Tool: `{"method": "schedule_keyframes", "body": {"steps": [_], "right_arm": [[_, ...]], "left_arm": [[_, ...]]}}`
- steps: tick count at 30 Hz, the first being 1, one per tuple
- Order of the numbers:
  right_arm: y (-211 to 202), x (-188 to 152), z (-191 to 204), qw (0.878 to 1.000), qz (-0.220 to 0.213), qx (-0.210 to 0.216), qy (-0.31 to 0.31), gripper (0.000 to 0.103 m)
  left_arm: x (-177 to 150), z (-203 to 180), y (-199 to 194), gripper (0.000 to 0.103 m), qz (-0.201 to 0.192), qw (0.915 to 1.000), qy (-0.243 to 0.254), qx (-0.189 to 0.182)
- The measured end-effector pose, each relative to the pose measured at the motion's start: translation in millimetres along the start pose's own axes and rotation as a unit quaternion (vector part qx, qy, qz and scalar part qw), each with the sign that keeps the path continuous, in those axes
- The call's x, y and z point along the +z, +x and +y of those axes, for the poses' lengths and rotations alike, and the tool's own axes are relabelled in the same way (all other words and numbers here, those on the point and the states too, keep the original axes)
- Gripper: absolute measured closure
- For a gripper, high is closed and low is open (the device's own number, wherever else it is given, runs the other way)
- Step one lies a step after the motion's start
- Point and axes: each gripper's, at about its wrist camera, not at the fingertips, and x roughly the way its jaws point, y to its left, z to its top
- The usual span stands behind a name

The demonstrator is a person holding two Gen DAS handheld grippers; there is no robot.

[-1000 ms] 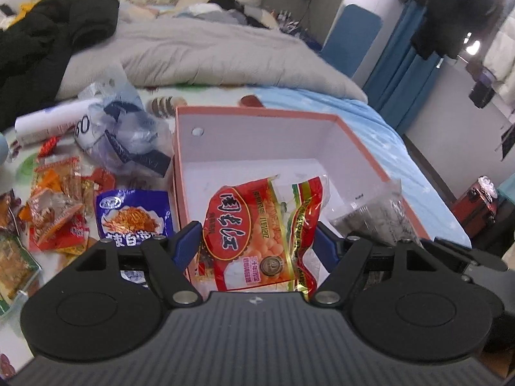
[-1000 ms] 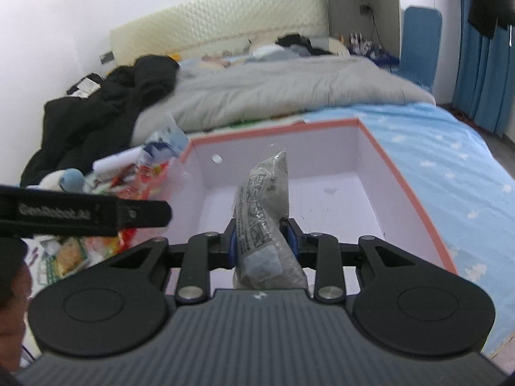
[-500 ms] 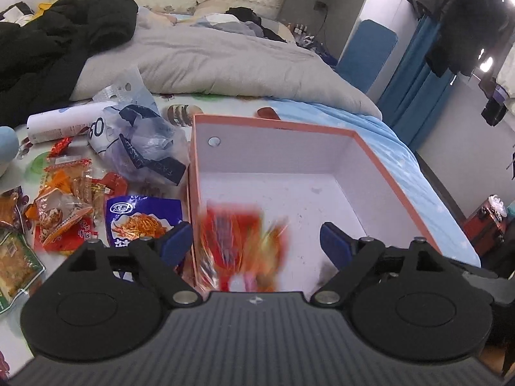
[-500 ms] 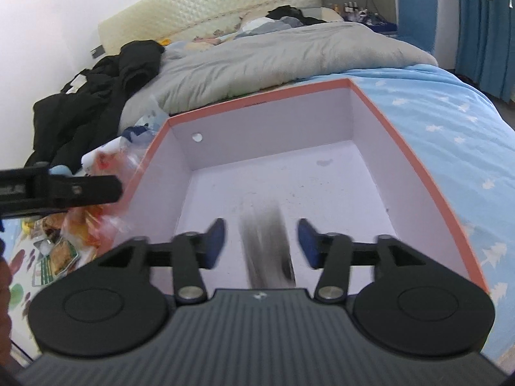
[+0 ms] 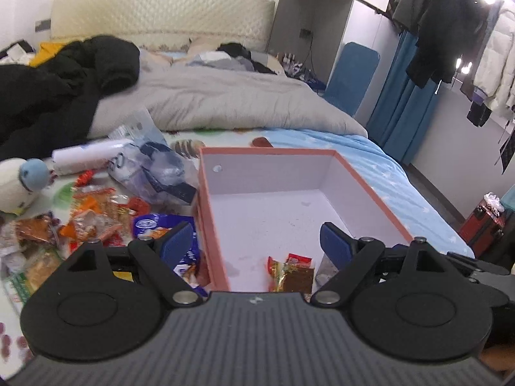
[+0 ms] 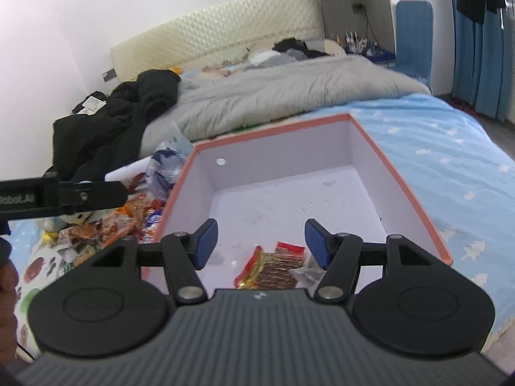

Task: Organize snacks
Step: 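Withdraw both tools from the pink box back over the snacks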

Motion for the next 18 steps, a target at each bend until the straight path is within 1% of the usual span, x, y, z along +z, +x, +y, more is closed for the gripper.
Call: {"method": "schedule_keyframes", "body": {"steps": [5, 10, 13, 18], "right_arm": [[-31, -4, 27, 1.000, -0.025, 0.009, -0.009, 0.041], [-58, -10, 49, 0.999, -0.039, 0.020, -0.014, 0.041], [-70, -16, 62, 0.999, -0.039, 0.026, -0.019, 0.041], [-85, -31, 84, 0.998, -0.039, 0.029, -0.038, 0.041]], "left_arm": [[-8, 13, -46, 0.014, -0.022, 0.9997, 0.008, 0.007], [-24, 33, -89, 0.014, -0.033, 0.9993, -0.011, 0.015], [-39, 43, -110, 0.014, -0.032, 0.9992, -0.015, 0.020], [-64, 60, -137, 0.014, -0.014, 0.9991, -0.019, 0.035]]}}
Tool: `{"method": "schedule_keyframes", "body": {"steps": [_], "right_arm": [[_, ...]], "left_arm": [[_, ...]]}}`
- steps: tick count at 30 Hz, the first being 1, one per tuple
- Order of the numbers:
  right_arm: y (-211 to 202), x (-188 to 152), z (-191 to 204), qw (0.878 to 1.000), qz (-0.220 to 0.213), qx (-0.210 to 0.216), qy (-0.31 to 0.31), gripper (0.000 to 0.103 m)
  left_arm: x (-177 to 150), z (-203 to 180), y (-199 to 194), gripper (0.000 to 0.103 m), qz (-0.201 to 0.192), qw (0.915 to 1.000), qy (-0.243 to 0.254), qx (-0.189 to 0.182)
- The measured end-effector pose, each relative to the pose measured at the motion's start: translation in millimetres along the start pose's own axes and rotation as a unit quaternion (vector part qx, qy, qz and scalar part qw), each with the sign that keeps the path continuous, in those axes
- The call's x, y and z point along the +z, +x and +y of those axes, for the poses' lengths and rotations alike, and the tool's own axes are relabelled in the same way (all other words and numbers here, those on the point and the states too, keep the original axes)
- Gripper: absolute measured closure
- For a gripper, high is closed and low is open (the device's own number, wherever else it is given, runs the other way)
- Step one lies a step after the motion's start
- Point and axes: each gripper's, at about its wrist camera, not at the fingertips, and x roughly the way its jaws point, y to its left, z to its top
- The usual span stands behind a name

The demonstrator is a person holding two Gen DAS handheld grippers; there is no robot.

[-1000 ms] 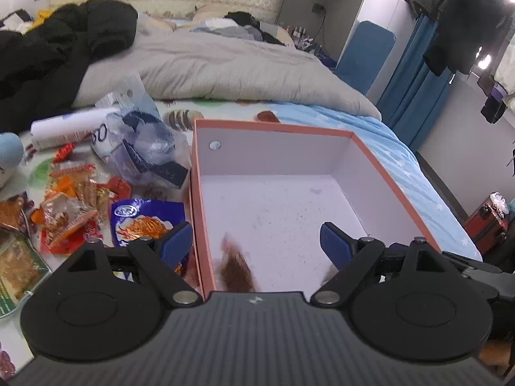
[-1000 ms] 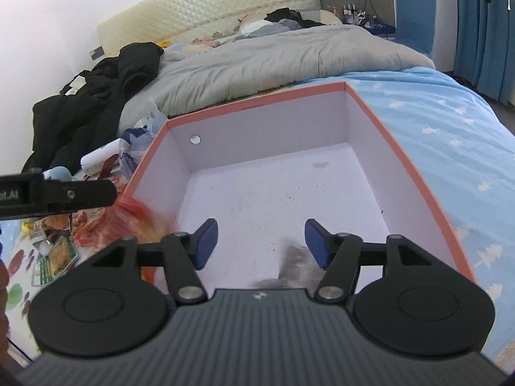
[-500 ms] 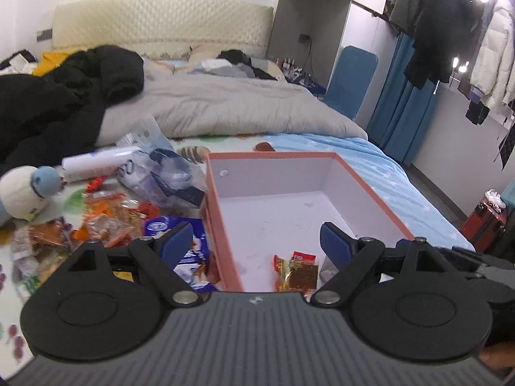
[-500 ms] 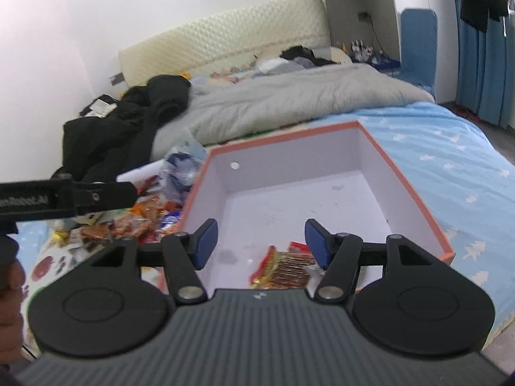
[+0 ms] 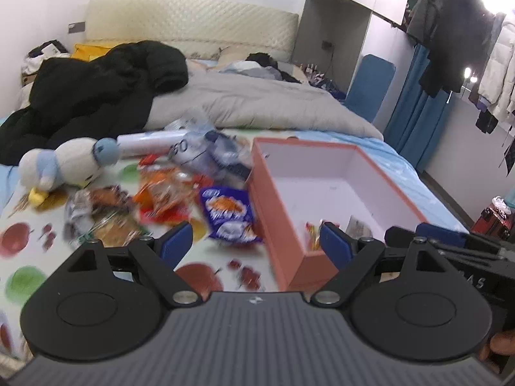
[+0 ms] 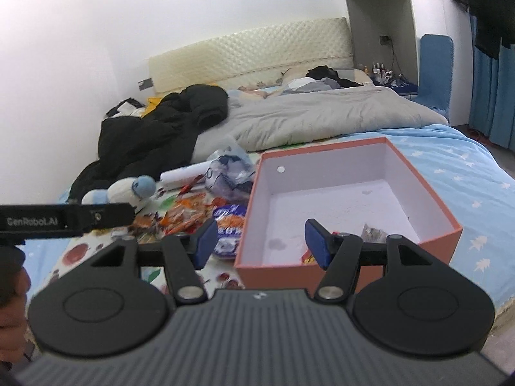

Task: Organize snacks
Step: 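Withdraw both tools from the pink box back over the snacks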

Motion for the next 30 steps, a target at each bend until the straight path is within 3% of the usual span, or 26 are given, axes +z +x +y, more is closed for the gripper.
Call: {"method": "schedule_keyframes", "body": {"steps": [13, 30], "right_arm": [[-22, -35, 45, 0.999, 0.013, 0.030, -0.014, 0.041], [-13, -64, 84, 0.998, 0.038, 0.014, -0.049, 0.041]], "left_arm": [[-52, 40, -46, 0.014, 0.012, 0.9984, -0.034, 0.043], [-66, 90, -46, 0.014, 0.026, 0.9940, -0.075, 0.075]]}}
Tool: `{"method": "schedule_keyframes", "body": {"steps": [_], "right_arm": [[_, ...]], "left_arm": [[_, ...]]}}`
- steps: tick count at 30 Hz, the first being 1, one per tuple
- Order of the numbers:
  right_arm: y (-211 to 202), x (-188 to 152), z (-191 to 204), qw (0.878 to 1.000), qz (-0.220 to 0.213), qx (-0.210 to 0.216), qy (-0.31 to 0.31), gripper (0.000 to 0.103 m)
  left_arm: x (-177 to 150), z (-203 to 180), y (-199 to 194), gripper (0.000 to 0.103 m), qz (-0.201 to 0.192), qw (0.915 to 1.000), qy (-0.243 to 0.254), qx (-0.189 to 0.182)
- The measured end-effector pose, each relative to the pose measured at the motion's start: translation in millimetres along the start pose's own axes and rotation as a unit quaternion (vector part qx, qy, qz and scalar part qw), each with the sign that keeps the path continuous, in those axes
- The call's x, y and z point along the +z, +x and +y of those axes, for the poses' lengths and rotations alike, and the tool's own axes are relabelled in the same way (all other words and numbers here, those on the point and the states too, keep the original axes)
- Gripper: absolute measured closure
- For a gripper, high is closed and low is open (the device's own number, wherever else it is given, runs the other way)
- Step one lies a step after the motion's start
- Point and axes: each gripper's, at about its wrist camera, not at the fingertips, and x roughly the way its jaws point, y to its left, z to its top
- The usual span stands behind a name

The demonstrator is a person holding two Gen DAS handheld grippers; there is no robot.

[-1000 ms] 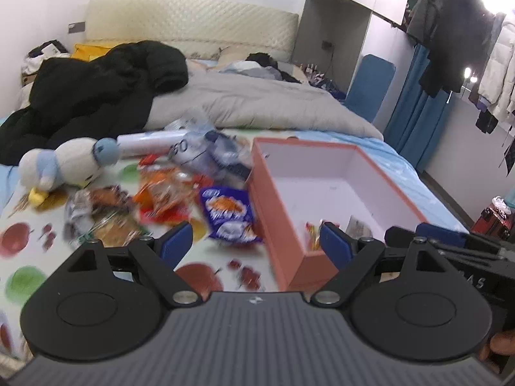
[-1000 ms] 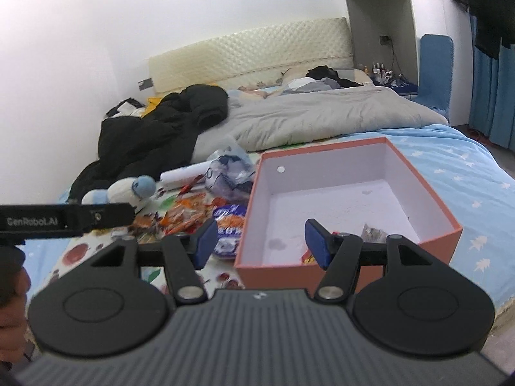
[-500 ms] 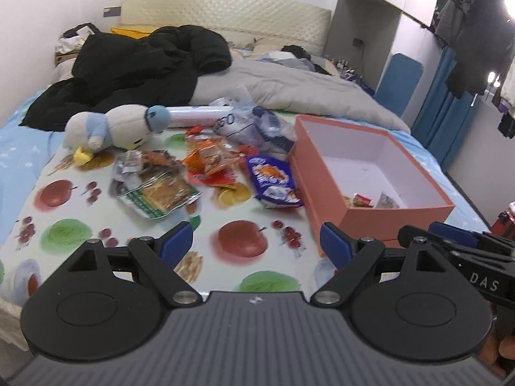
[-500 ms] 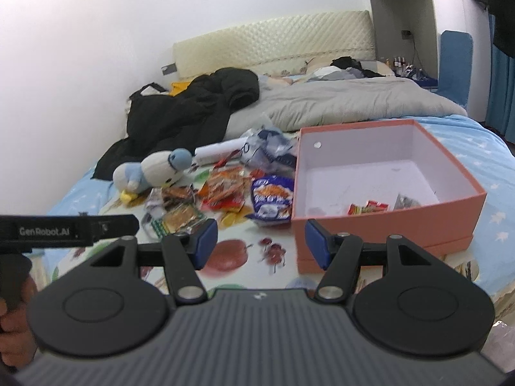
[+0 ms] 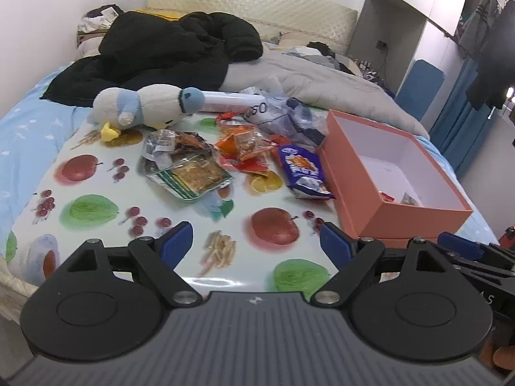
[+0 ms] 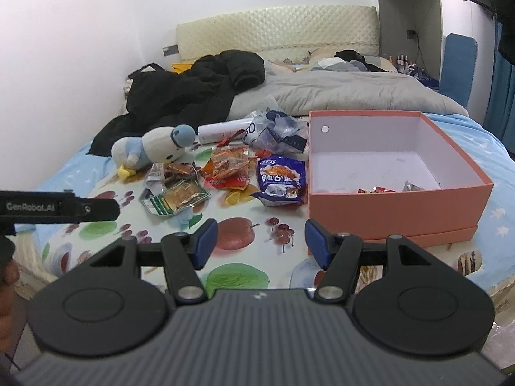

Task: Organize snacks

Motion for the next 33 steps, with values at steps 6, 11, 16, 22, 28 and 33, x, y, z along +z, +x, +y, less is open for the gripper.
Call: {"method": "schedule_keyframes", "body": {"steps": [6, 11, 16, 22, 28, 33], "right_arm": [[22, 3, 10, 0.999, -0.001, 0.010, -0.037, 0.042], [46, 3, 16, 0.999, -0.010, 0.018, -0.045, 0.046], [83, -2, 21, 0.997, 0.000, 0.014, -0.077, 0.054], [124, -8, 30, 0.991, -0.008, -0.018, -0.133, 0.059], [162, -9, 34, 0.983, -0.004, -0.045, -0.180, 0.059], [196, -7, 38, 0.974, 0.004, -0.069, -0.216, 0.059]], "left_arm": [[1, 17, 29, 0.014, 0.006, 0.9995, -0.023, 0.022], [1, 32, 64, 0.014, 0.013, 0.9988, -0.028, 0.037], [2, 50, 107, 0.014, 0.032, 0.9978, -0.031, 0.049], [9, 75, 159, 0.014, 0.048, 0.9965, -0.028, 0.062], [9, 106, 191, 0.015, 0.059, 0.9926, -0.098, 0.040], [8, 130, 212, 0.022, 0.042, 0.9816, -0.186, 0.010]]}}
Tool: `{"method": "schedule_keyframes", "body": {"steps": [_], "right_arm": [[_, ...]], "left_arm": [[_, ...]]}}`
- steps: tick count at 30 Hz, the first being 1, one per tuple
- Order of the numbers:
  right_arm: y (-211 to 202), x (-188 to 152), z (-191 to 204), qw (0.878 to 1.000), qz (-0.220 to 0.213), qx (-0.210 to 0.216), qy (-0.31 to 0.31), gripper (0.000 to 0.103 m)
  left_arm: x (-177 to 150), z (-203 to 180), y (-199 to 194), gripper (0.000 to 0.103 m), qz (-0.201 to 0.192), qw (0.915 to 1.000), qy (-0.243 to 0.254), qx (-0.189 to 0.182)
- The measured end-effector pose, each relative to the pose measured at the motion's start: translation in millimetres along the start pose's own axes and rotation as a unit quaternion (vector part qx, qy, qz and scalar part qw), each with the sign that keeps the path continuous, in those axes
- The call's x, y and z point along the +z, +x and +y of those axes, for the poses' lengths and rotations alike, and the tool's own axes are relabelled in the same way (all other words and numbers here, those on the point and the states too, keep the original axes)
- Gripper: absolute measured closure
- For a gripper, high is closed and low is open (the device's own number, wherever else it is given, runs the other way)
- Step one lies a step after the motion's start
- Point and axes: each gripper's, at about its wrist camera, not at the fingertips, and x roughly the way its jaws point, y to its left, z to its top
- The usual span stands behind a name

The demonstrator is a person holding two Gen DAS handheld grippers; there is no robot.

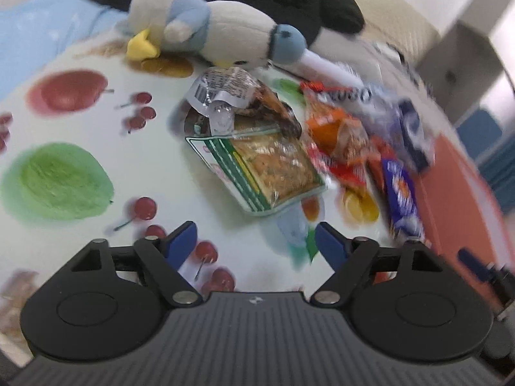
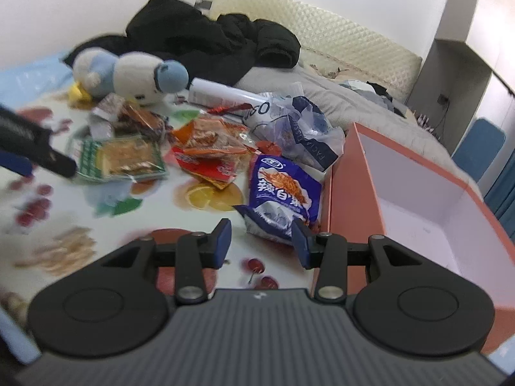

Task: Organize snacks

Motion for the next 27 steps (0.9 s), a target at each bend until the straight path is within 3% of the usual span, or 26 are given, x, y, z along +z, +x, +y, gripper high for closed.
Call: {"method": "schedule_keyframes", "body": {"steps": [7, 8, 10, 12, 16, 22, 27], "right_arm": [[40, 10, 24, 0.995, -0.004, -0.046, -0.086, 0.060], [48, 9, 26, 0.995, 0.002, -0.047, -0.093, 0.060], [63, 7, 29, 0.992, 0.022, -0.048, -0.111, 0.061], [75, 5, 31, 0.990, 0.036, -0.055, -0.126, 0.071], [88, 2, 29, 0.989, 0.052, -0.045, -0.129, 0.076], [78, 4, 26, 0.991, 0.046, -0.035, -0.119, 0.088], [56, 4, 30, 0.993, 0.042, -0.017, -0.110, 0.089]], "left_arm": [[16, 22, 27, 0.038, -0.027, 0.9964, -0.079, -0.014], [18, 22, 32, 0.041, -0.026, 0.9962, -0.083, -0.002], [20, 19, 37, 0.054, -0.032, 0.9966, -0.074, 0.017], [23, 19, 42, 0.063, -0.026, 0.9961, -0.084, 0.007], [23, 16, 48, 0.093, -0.015, 0.9960, -0.087, 0.012], [16, 9, 33, 0.098, -0.029, 0.9967, -0.076, 0.004], [6, 3, 11, 0.100, -0.035, 0.9970, -0.068, 0.002]]}}
